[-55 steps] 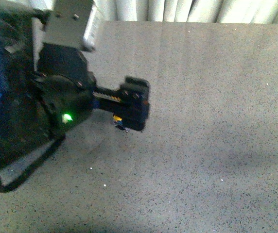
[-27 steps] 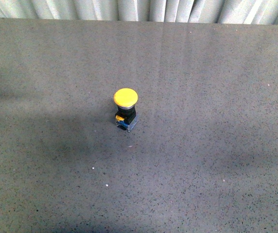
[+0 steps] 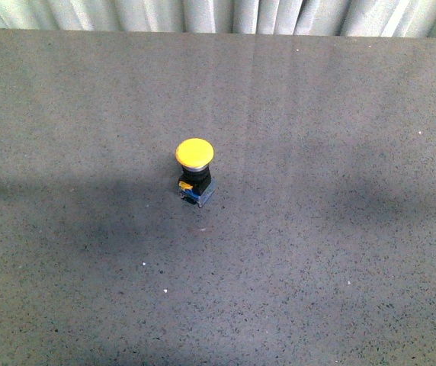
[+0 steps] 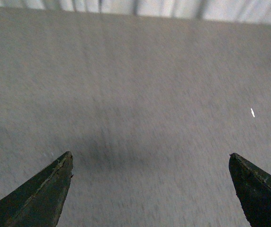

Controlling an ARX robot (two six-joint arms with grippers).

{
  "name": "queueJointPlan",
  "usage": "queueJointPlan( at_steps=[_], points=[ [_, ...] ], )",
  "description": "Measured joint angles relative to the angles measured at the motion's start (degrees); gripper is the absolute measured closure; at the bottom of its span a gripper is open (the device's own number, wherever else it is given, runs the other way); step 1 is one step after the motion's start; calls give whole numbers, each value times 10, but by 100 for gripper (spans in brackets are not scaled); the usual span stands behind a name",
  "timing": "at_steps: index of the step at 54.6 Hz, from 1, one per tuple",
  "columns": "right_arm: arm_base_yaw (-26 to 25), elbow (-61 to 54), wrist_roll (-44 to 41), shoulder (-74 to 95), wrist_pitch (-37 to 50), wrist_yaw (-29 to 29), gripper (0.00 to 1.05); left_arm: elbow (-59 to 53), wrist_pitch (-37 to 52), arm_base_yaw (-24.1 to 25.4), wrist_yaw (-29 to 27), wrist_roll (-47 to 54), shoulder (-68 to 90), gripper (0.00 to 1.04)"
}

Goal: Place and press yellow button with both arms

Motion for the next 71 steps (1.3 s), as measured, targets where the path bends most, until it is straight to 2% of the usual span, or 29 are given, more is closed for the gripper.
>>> queueJointPlan(
  at_steps=[3, 6, 9, 22, 32, 49, 58, 64, 71],
  points=[
    [12, 56, -40, 131, 86, -40, 9, -10, -28, 0, 0, 0, -36, 103],
    [25, 83, -57, 193, 117, -57, 9, -14, -41, 0, 0, 0, -54, 103],
    [64, 141, -85, 309, 154, -98, 9, -20, -69, 0, 0, 0, -90, 103],
    [181, 290, -153, 537, 164, -144, 9, -35, -152, 0, 0, 0, -189, 103],
    [227, 372, -164, 624, 165, -139, 10, -37, -208, 0, 0, 0, -250, 103],
    [262, 414, -112, 686, 165, -139, 54, -37, -291, 0, 0, 0, -340, 103],
    [271, 418, -73, 687, 141, -150, 86, -37, -337, 0, 0, 0, -389, 103],
    [267, 418, -56, 687, 128, -150, 103, -37, -362, 0, 0, 0, -414, 103],
    [261, 412, -42, 687, 125, -155, 103, -37, -392, 0, 0, 0, -445, 103]
  ],
)
